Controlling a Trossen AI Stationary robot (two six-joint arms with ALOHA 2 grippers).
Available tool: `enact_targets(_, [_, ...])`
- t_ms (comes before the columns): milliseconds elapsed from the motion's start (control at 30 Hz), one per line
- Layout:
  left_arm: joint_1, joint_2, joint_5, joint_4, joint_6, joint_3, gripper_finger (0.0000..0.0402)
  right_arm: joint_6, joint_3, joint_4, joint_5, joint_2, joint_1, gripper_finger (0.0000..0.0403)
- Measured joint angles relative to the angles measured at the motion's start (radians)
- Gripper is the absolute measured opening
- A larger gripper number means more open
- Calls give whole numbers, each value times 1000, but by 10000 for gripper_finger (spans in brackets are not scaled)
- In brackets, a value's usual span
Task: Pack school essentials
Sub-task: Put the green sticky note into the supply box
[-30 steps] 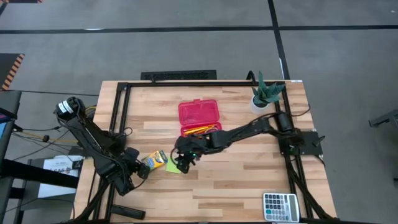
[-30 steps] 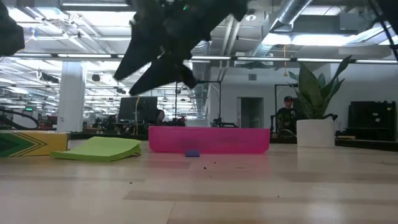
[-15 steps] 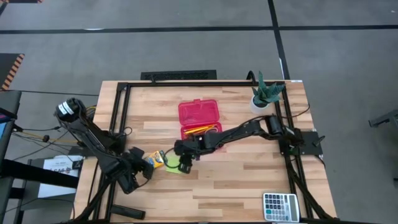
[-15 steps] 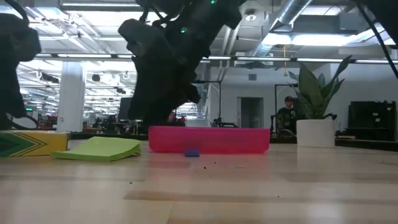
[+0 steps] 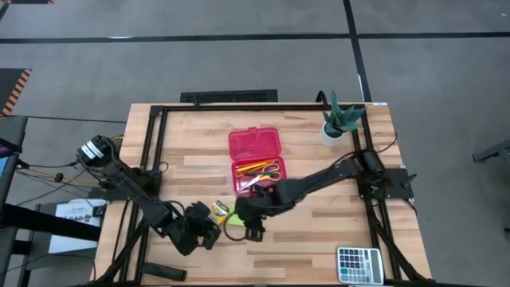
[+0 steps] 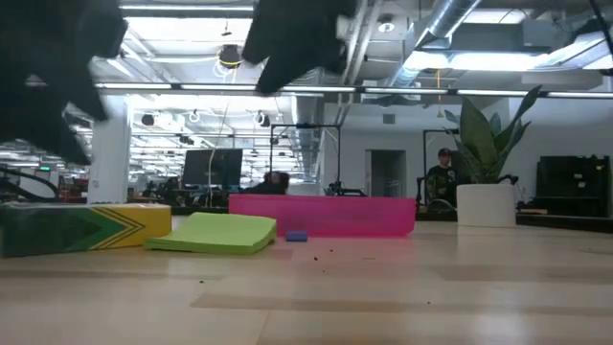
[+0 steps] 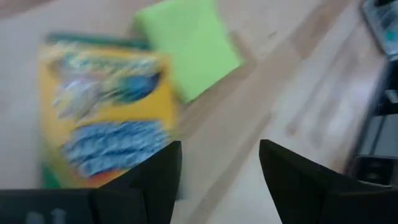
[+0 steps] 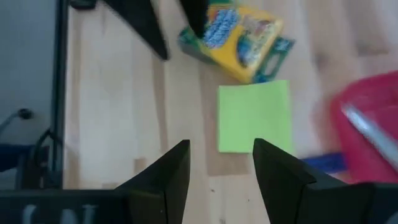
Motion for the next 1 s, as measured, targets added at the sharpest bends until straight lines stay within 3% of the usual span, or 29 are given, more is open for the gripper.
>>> enact_targets(100, [15,0,-20,-44,51,75,208,20,0,-61,61,-55,31,182])
enact_targets(267, [46,-8,-40,-544,-42,234,180,113,0,-170,179,-114,87,182])
enact_targets(333, [64,-8,-49,-641,-58,255,171,172,0,-248,225,-128,110,182])
enact_targets(433, [106,-8,-65,-563,15,256,168,262,-1,-376,284,-129,135,182])
enact_targets(600, [237,11,-55,-325,372,257,167,401,-27,-518,324,-130,201,182])
enact_targets(900, [446,62,241,-219,880,257,190,693,-172,-631,334,-199,368,182])
enact_targets(1000, [471,71,273,-203,991,259,206,828,-246,-650,334,-262,426,182])
